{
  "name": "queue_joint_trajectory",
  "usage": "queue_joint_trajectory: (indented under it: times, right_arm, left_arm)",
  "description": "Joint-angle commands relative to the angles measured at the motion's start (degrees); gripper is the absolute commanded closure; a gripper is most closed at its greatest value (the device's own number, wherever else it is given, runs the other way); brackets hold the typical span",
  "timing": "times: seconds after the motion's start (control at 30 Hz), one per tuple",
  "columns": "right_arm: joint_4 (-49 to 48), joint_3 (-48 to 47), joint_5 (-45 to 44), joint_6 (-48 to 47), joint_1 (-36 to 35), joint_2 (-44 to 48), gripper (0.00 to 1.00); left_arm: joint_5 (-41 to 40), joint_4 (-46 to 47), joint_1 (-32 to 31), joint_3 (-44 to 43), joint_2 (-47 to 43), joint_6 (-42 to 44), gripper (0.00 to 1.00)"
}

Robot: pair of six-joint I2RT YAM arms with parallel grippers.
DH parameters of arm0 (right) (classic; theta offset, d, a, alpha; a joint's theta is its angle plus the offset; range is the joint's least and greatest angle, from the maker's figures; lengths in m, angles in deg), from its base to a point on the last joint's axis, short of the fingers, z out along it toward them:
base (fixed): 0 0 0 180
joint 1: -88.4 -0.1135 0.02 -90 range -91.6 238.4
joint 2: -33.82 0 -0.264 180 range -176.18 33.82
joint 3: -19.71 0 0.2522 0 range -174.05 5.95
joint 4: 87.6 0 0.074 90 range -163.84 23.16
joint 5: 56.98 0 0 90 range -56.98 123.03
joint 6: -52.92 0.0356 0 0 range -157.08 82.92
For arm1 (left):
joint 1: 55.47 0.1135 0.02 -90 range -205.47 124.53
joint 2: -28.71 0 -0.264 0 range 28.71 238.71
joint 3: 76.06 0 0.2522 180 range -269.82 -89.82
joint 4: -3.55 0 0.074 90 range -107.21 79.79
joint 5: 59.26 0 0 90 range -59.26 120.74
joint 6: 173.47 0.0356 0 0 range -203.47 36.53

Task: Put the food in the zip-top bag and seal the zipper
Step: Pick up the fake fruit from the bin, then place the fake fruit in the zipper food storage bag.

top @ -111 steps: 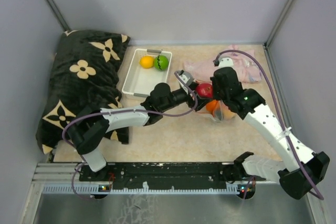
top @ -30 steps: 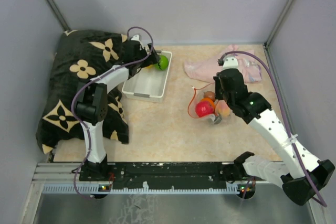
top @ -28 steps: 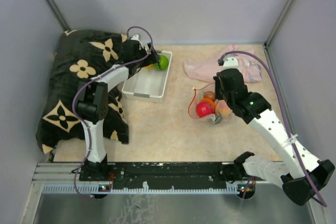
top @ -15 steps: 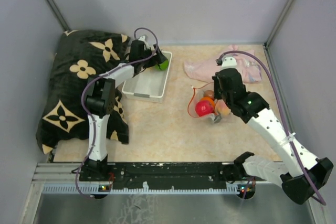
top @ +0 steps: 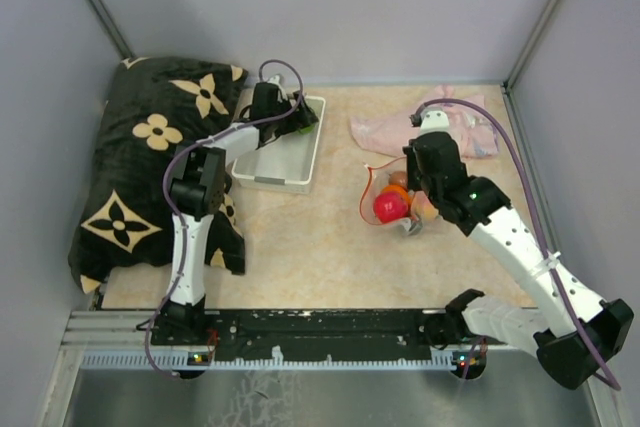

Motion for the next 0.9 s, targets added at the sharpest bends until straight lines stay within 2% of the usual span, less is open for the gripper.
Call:
queue_joint_trajectory:
  times: [0.0, 0.23, 0.33, 0.63, 0.87]
  right_arm:
    - [-2.68, 0.23, -0.20, -0.42, 0.42, 1.02, 0.98]
    - [-2.36, 0.42, 0.20, -0.06, 0.39, 1.48, 0.98]
    - [-2.17, 0.37, 0.53, 0.27, 0.43, 1.49, 0.98]
    - [-1.55, -0.07, 0.44, 0.62, 0.43, 1.92, 0.98]
    - [-1.12, -0.47, 1.99, 1.41, 0.42, 2.26, 0.98]
  left_arm:
    - [-2.03, 0.59, -0.13, 3.88, -4.53, 2.15, 0.16]
    - [-2.71, 3.31, -0.31, 11.36, -11.52, 3.76, 0.32]
    - [-2.43, 4.06, -0.39, 15.03, -14.97, 4.09, 0.35]
    - [1.09, 7.24, -2.76, 29.54, -31.18, 3.89, 0.36]
    - [0.76, 7.85, -7.61, 38.33, -43.12, 5.13, 0.36]
